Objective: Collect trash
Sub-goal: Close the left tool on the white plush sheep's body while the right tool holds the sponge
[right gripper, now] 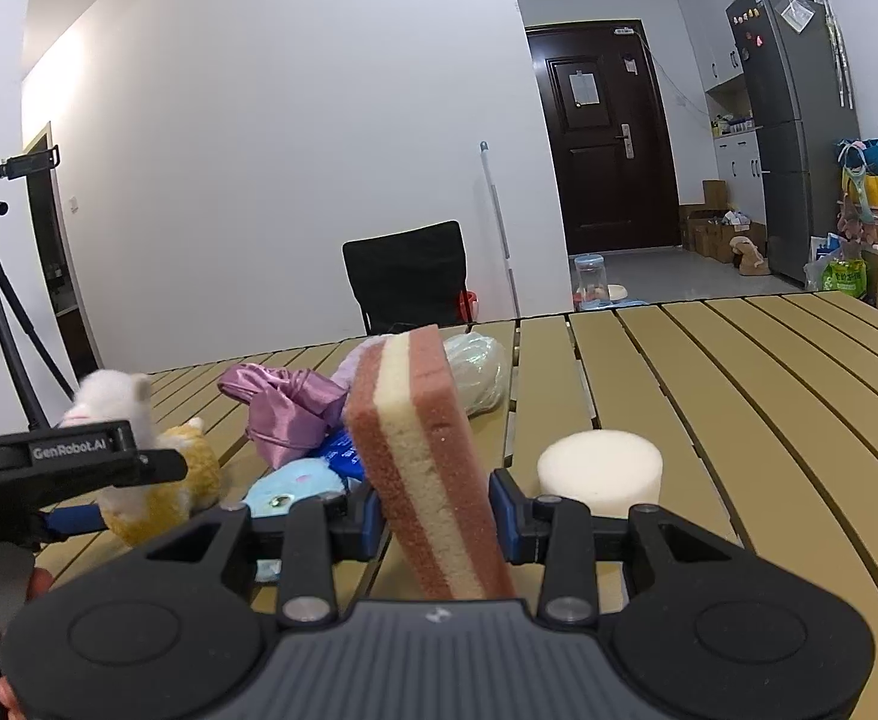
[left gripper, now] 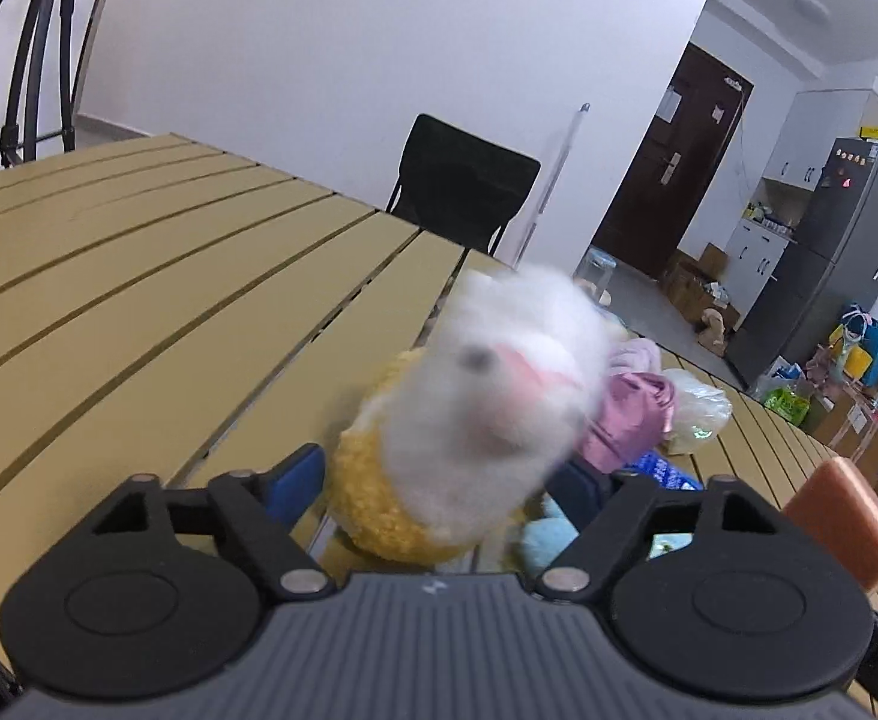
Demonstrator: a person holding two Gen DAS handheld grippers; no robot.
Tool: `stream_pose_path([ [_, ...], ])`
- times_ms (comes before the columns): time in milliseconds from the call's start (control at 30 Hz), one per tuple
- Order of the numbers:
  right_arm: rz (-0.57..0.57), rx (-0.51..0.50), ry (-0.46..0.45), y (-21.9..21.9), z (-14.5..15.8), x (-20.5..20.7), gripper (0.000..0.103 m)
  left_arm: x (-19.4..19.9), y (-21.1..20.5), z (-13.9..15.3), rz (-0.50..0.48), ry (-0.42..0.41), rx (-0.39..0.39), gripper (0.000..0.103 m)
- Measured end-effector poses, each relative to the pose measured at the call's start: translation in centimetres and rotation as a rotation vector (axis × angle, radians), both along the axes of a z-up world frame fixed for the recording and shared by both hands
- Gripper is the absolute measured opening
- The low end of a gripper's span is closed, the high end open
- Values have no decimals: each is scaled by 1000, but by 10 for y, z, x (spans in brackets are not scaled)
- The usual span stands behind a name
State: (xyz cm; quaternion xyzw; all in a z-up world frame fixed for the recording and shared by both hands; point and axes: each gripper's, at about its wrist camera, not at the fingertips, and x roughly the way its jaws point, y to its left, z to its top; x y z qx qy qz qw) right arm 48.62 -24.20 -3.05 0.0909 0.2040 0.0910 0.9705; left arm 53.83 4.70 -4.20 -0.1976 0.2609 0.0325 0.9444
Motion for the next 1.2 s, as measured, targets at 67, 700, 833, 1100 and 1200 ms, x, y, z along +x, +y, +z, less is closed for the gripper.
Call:
stream_pose_path([
  [67, 1, -2, -2, 0, 0, 0, 35, 2, 5, -1, 6, 5, -3, 68],
  [700, 11, 0, -21, 6, -1, -7, 35, -30, -1, 10, -43, -89, 49, 55],
  [833, 18, 11, -29, 4, 1, -18, 35, -46, -5, 20, -54, -105, 60, 55],
  [1100, 40, 28, -37, 4, 7, -48, 35, -92, -12, 37, -81, -117, 57, 55],
  [1200, 49, 23, -43, 6, 10, -63, 35, -117, -13, 41, -76, -133, 68, 55],
])
